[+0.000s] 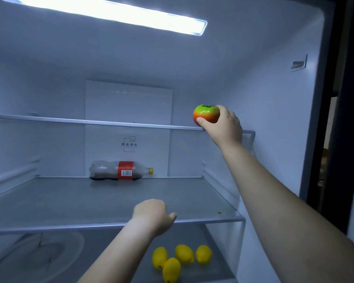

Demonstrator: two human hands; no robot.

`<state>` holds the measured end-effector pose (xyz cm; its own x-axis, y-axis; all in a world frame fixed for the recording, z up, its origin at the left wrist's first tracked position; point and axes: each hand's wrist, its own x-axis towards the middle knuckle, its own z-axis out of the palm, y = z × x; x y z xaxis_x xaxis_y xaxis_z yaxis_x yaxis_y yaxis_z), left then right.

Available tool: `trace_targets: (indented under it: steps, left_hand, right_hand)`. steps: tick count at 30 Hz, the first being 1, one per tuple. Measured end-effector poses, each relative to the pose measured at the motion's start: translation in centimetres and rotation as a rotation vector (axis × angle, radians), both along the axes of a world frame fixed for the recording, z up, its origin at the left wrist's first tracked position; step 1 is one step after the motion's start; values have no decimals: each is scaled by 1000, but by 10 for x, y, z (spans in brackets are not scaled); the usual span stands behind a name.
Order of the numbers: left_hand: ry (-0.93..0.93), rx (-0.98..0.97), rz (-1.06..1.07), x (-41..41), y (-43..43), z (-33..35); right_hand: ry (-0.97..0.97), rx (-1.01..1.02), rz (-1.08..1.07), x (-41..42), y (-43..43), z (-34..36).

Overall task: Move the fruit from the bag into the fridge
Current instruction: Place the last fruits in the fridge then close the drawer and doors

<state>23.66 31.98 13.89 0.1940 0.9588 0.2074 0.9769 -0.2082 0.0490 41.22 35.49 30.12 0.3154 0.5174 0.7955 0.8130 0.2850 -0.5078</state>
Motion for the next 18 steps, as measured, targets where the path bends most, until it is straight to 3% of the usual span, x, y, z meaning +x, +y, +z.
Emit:
trace_targets:
  steps: [18]
  left_hand:
    - [-51, 30, -17, -5, -9, -7]
  right_hand:
    - [0, 10, -29, -1, 3, -2]
